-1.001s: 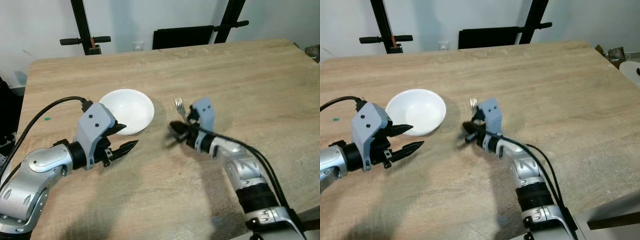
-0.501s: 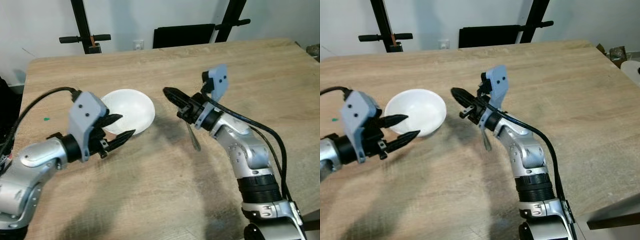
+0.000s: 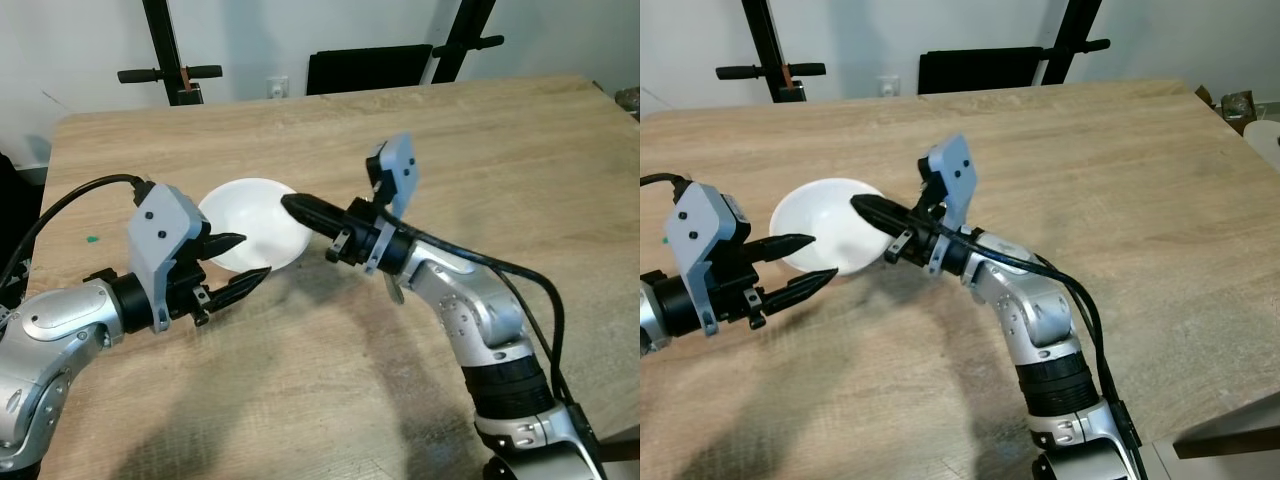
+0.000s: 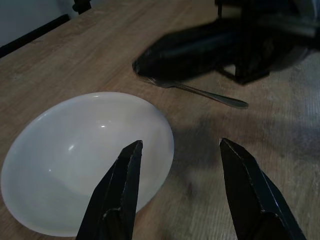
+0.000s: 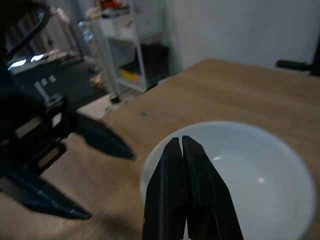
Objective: Setting the table
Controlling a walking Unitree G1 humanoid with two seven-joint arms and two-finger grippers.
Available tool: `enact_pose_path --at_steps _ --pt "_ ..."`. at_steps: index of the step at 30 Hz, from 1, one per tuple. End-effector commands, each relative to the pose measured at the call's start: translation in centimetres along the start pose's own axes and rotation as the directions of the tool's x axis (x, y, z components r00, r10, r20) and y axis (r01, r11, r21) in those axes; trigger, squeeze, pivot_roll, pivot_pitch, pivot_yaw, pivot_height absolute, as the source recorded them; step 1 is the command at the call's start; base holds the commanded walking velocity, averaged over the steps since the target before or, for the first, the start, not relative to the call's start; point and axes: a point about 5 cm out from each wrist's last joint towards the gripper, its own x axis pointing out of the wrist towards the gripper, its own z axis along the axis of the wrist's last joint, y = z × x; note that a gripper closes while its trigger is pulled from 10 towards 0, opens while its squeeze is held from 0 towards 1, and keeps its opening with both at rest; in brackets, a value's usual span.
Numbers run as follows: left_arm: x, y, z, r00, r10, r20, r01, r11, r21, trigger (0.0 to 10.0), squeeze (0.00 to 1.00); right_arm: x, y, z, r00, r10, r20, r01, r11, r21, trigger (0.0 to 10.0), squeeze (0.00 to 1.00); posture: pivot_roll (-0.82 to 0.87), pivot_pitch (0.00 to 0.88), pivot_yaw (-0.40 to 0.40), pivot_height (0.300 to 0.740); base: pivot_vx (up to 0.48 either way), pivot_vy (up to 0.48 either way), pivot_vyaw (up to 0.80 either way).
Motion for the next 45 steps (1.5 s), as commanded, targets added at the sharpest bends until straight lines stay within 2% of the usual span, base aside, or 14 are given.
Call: enact_pose_path --at_steps 1,2,4,7,11,12,20,32,34,37,38,39,40,45 --pt "0.1 -0.4 -0.1 1.000 -0.023 -0.009 0.023 1.000 -0.003 10.0 0.00 -0.2 0.4 -1.2 0.998 0.018 -0.059 -0.018 1.000 0.001 10.0 0.00 -0.08 0.111 0.001 0.740 0.000 0.000 0.00" --pt "0.3 -0.1 0.0 1.000 -0.011 -0.004 0.011 1.000 0.000 10.0 0.00 -0.3 0.6 -2.7 0.990 0.021 -0.142 -0.024 1.000 -0.019 10.0 0.00 -0.08 0.111 0.001 0.740 0.000 0.000 0.00" --pt "0.3 -0.1 0.1 1.000 -0.009 -0.003 0.009 1.000 0.002 10.0 0.00 -0.4 0.6 -3.3 0.986 0.008 -0.167 -0.014 0.999 -0.035 10.0 0.00 -0.08 0.111 0.001 0.740 0.000 0.000 0.00" --pt "0.3 -0.1 0.1 1.000 -0.010 -0.003 0.010 1.000 0.001 10.0 0.00 -0.5 0.5 -3.2 0.987 -0.011 -0.157 0.005 0.999 -0.037 10.0 0.00 -0.08 0.112 0.002 0.740 0.000 0.000 0.00" --pt "0.3 -0.2 0.0 1.000 -0.013 -0.006 0.013 1.000 0.001 10.0 0.00 -0.9 -0.7 -2.6 0.987 -0.097 -0.125 0.090 0.994 -0.063 10.0 0.00 -0.08 0.112 0.002 0.740 0.000 0.000 0.00" --pt "0.3 -0.2 0.0 1.000 -0.014 -0.008 0.014 1.000 0.002 10.0 0.00 -1.4 -1.8 -2.0 0.982 -0.162 -0.100 0.155 0.985 -0.070 10.0 1.00 -0.08 0.111 0.005 0.740 0.000 0.000 0.00" --pt "0.4 -0.2 -0.1 1.000 -0.019 -0.012 0.019 1.000 0.003 10.0 0.00 -2.5 -3.0 -1.1 0.972 -0.222 -0.075 0.214 0.972 -0.099 10.0 1.00 -0.09 0.111 0.009 0.740 0.000 0.000 0.00" --pt "0.4 -0.3 -0.1 1.000 -0.016 -0.013 0.016 1.000 0.002 10.0 0.00 -2.7 -3.4 -1.3 0.968 -0.240 -0.072 0.234 0.968 -0.088 10.0 1.00 -0.08 0.105 0.009 0.740 0.000 0.000 0.00" --pt "0.4 -0.3 -0.2 1.000 -0.015 -0.014 0.015 1.000 0.002 10.0 0.00 -3.2 -3.7 -1.8 0.960 -0.263 -0.091 0.255 0.963 -0.092 10.0 1.00 -0.08 0.104 0.008 0.740 0.000 0.000 0.00" --pt "0.4 -0.3 -0.2 1.000 -0.015 -0.016 0.015 1.000 0.001 10.0 0.00 -4.8 -4.8 -3.1 0.921 -0.357 -0.153 0.342 0.932 -0.119 10.0 1.00 -0.09 0.104 0.008 0.740 0.000 0.000 0.00" --pt "0.4 -0.3 -0.2 1.000 -0.015 -0.016 0.015 1.000 0.001 10.0 0.00 -4.8 -4.8 -3.1 0.921 -0.357 -0.153 0.342 0.932 -0.119 10.0 1.00 -0.09 0.104 0.008 0.740 0.000 0.000 0.00" --pt "0.4 -0.3 -0.3 1.000 -0.016 -0.017 0.016 1.000 0.000 10.0 0.00 -5.8 -5.3 -3.5 0.898 -0.404 -0.177 0.384 0.913 -0.138 10.0 0.89 -0.09 0.104 0.009 0.740 0.000 0.000 0.00" --pt "0.5 -0.3 -0.3 1.000 -0.016 -0.018 0.016 1.000 0.000 10.0 0.00 -6.2 -5.5 -3.7 0.888 -0.419 -0.188 0.396 0.906 -0.149 10.0 0.00 -0.09 0.103 0.010 0.740 0.000 0.000 0.00" --pt "0.6 -0.3 -0.4 1.000 -0.018 -0.018 0.018 1.000 -0.002 10.0 0.00 -7.4 -5.9 -4.0 0.864 -0.459 -0.205 0.435 0.887 -0.154 10.0 0.00 -0.09 0.103 0.012 0.740 0.000 0.000 0.00"
